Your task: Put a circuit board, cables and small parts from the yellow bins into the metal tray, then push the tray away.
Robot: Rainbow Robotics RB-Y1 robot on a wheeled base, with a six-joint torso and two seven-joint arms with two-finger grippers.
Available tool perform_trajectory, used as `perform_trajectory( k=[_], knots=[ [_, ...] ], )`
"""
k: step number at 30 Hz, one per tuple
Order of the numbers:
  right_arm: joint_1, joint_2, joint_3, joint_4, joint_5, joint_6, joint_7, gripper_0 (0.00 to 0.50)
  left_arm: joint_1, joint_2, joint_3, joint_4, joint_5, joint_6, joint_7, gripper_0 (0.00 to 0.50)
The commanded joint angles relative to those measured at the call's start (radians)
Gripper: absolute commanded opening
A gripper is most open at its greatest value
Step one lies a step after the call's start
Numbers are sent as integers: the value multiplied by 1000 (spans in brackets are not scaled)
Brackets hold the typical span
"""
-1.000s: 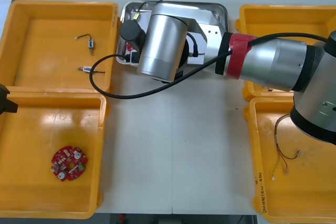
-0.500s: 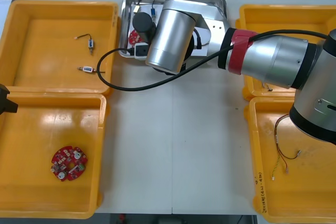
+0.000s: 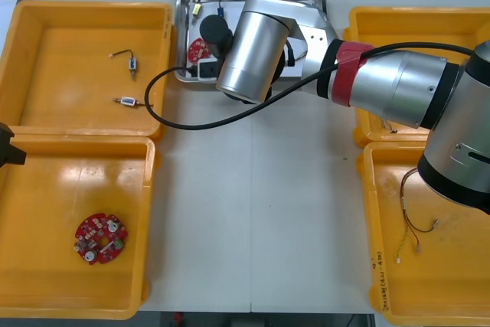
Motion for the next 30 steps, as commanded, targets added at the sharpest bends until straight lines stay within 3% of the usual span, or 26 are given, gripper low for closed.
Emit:
perform_trajectory(
  k=[1, 2, 6, 15, 30],
  knots=[
    [-61, 20, 11, 16, 11, -24, 46, 456, 15, 44, 17, -26, 7, 6, -52, 500],
    [-62, 20, 11, 16, 11, -24, 46, 500, 15, 44, 17, -26, 7, 6, -52, 500],
    [-67, 20, 11, 19, -5, -15, 51, 500, 15, 44, 17, -26, 7, 6, -52, 500],
    [-82, 20, -69, -10, -58, 119, 51, 500, 15, 44, 17, -26, 7, 6, -52, 500],
    [45, 20, -392, -217, -40, 464, 48, 500, 15, 44, 17, -26, 7, 6, -52, 500]
  ],
)
